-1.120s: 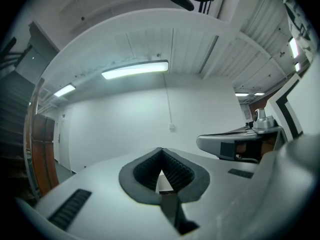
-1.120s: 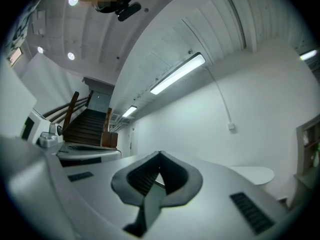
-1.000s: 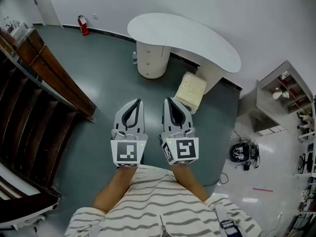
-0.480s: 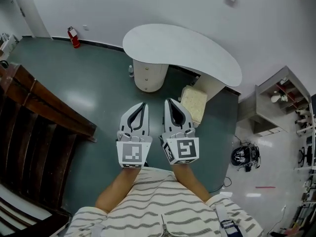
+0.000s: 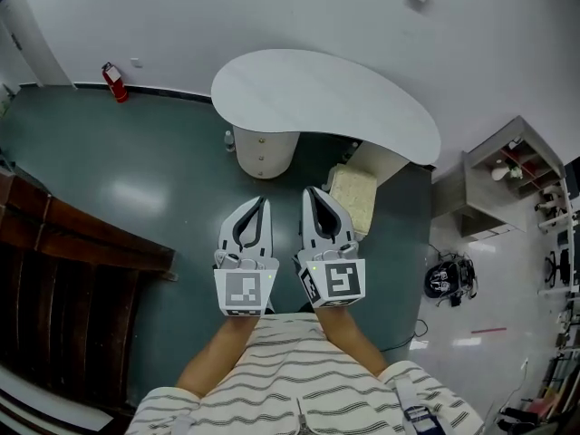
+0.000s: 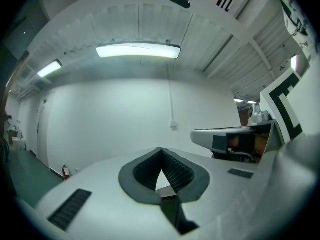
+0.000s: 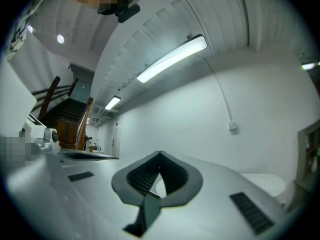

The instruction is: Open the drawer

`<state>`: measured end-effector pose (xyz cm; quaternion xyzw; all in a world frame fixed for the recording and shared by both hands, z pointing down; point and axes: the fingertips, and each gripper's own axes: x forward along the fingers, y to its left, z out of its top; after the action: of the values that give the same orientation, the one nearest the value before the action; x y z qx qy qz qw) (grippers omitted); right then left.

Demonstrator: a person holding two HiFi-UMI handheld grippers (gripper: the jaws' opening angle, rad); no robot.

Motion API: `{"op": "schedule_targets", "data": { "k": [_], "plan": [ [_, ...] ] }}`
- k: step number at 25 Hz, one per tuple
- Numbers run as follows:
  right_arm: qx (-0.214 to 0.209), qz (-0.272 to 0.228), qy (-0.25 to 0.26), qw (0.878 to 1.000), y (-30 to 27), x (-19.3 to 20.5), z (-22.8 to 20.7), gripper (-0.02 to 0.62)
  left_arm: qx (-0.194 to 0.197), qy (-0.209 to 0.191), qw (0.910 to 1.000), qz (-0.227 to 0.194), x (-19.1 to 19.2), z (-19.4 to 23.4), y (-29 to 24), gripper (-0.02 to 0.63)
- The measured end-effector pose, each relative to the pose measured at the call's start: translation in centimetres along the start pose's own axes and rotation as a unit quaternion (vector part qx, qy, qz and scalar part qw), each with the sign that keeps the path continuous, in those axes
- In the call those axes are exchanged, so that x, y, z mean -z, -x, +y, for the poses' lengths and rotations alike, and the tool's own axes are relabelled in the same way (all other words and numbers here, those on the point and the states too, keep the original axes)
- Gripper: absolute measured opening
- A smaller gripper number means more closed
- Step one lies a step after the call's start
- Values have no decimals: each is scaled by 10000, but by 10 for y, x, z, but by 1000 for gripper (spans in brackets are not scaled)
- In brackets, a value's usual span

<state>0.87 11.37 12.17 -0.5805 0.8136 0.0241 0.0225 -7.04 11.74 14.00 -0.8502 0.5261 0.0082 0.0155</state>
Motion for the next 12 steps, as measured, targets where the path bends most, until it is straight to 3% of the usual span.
{"op": "schedule_targets", "data": {
  "k": [12],
  "plan": [
    [-156,236,-156,9995,-55,35,-50,14,-258,-33,9993,267,22,7,-67,-5]
  ]
}}
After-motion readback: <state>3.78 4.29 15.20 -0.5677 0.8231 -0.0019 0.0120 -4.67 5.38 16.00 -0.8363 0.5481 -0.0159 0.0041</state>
